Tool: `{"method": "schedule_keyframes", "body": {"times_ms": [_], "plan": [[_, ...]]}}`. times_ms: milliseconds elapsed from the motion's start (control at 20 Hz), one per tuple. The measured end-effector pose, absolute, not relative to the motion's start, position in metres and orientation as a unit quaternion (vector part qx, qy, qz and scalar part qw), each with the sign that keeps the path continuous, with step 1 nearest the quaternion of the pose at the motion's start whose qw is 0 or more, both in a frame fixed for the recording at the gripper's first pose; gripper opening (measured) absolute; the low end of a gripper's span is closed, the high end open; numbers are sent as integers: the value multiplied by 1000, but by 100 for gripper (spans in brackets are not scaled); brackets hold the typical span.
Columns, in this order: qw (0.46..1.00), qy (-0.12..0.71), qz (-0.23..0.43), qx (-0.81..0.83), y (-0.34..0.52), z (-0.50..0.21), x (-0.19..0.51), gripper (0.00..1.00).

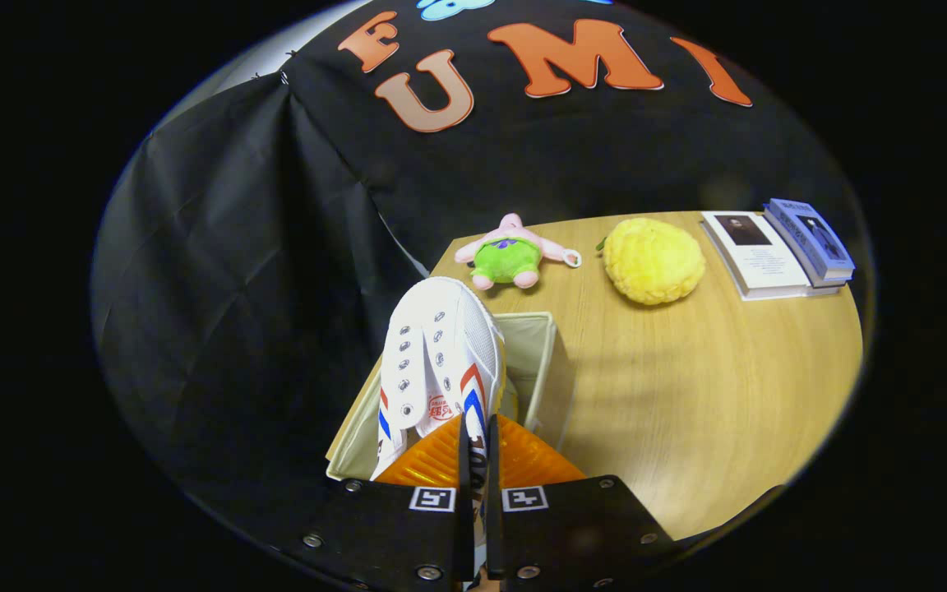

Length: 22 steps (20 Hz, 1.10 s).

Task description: Open the storage box then place both shoes into the box .Put the left shoe in first, then the right shoe, with the right side of both shoes facing outward in a uniform manner.

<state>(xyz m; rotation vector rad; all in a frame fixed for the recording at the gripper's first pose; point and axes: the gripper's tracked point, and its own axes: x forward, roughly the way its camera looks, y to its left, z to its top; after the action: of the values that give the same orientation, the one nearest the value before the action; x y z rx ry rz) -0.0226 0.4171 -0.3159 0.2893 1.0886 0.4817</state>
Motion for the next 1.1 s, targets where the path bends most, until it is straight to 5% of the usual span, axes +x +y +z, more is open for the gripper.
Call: {"method": "schedule_keyframes", "body": {"times_ms": [350, 500, 900, 1100], "plan": [[821, 535, 187, 67, 422, -362, -22, 7], [827, 517, 204, 88, 432, -348, -22, 33], [862, 417, 262, 121, 398, -269, -38, 74], [902, 324, 268, 95, 348, -218, -35, 87]]}}
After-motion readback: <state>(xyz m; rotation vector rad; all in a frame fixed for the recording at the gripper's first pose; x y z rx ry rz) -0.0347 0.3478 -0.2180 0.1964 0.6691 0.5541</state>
